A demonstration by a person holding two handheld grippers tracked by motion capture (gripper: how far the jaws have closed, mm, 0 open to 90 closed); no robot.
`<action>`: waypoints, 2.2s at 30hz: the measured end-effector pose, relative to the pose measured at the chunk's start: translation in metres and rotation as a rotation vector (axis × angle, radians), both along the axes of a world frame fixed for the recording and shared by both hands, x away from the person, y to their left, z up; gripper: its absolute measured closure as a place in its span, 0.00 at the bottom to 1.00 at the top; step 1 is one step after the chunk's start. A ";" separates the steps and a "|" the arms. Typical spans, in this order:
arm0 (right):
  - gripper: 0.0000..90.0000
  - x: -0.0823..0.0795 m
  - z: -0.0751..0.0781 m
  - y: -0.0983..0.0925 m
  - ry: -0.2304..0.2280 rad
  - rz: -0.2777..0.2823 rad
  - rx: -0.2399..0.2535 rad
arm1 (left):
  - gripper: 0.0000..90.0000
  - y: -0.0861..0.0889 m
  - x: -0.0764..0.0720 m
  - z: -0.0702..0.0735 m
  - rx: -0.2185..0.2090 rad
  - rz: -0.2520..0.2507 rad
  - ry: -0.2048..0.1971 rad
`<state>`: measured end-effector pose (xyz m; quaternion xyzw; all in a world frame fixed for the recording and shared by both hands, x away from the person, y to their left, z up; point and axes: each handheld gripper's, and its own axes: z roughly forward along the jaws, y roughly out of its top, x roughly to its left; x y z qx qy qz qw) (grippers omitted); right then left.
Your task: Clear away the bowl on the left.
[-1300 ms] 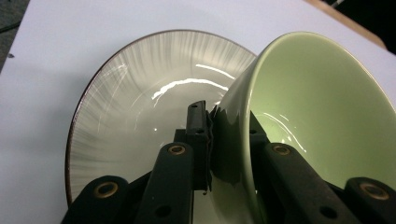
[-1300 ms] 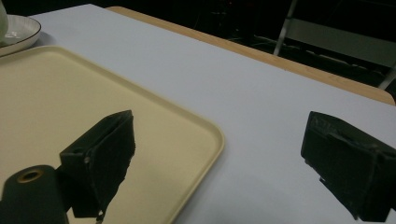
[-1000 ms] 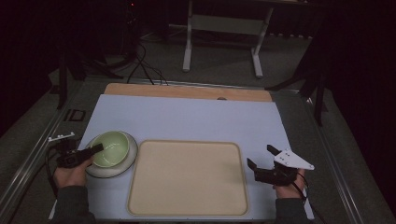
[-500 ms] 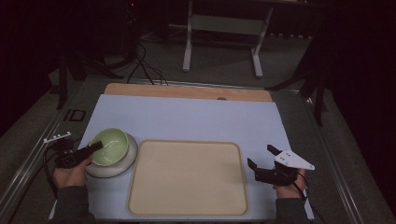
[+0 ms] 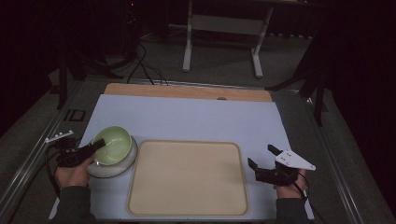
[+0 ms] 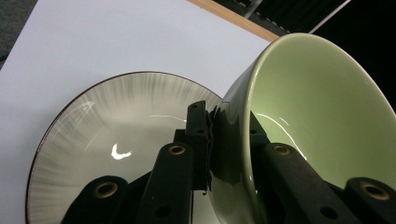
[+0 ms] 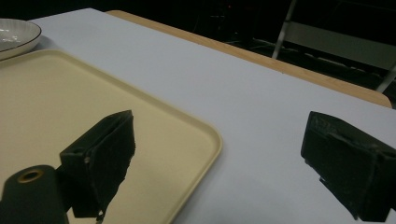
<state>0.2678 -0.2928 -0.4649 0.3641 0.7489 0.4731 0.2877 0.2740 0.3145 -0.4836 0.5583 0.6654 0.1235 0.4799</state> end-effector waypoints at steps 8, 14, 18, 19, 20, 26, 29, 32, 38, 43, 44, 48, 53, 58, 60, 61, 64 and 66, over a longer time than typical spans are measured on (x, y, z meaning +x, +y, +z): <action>0.11 0.000 0.000 0.000 -0.003 -0.003 0.001 | 0.89 -0.006 -0.001 0.005 -0.010 -0.015 -0.022; 0.11 0.000 0.000 -0.001 -0.002 -0.004 0.004 | 0.89 -0.009 -0.001 0.008 -0.011 -0.019 -0.034; 0.11 0.000 0.000 -0.001 -0.003 -0.005 0.005 | 0.89 -0.013 0.000 0.011 -0.005 -0.025 -0.038; 0.11 0.000 0.001 -0.001 -0.002 -0.005 0.005 | 0.89 -0.014 0.000 0.011 -0.004 -0.028 -0.039; 0.11 0.000 0.001 -0.001 -0.003 -0.005 0.005 | 0.89 -0.015 0.001 0.012 -0.002 -0.031 -0.040; 0.11 0.000 0.001 -0.001 -0.002 -0.006 0.007 | 0.89 -0.022 0.002 0.017 0.004 -0.045 -0.056; 0.11 0.000 0.001 -0.001 -0.005 -0.006 0.008 | 0.89 -0.024 0.002 0.019 0.002 -0.052 -0.061; 0.11 0.000 0.001 -0.002 -0.008 -0.006 0.008 | 0.89 -0.027 0.002 0.021 0.012 -0.059 -0.064; 0.11 -0.001 0.001 -0.002 -0.011 -0.005 0.009 | 0.89 -0.034 0.003 0.024 0.018 -0.073 -0.072; 0.11 0.000 0.001 -0.002 -0.012 -0.005 0.009 | 0.89 -0.040 0.004 0.026 0.024 -0.083 -0.074; 0.11 -0.001 0.001 -0.002 -0.012 -0.005 0.008 | 0.88 -0.041 0.004 0.026 0.025 -0.085 -0.075; 0.11 0.000 0.001 -0.002 -0.013 -0.005 0.009 | 0.88 -0.045 0.004 0.028 0.023 -0.089 -0.079; 0.11 -0.001 0.001 -0.002 -0.014 -0.005 0.010 | 0.88 -0.052 0.005 0.028 0.028 -0.103 -0.078; 0.11 -0.001 0.001 -0.003 -0.015 -0.005 0.013 | 0.88 -0.058 0.005 0.028 0.037 -0.114 -0.077; 0.11 -0.001 0.002 -0.003 -0.015 -0.005 0.013 | 0.88 -0.060 0.006 0.028 0.040 -0.118 -0.079; 0.11 -0.001 0.002 -0.003 -0.014 -0.006 0.013 | 0.88 -0.061 0.006 0.028 0.040 -0.120 -0.082; 0.11 -0.001 0.002 -0.003 -0.015 -0.006 0.013 | 0.88 -0.065 0.006 0.029 0.040 -0.126 -0.085; 0.11 -0.001 0.002 -0.003 -0.015 -0.006 0.013 | 0.88 -0.067 0.006 0.029 0.041 -0.133 -0.086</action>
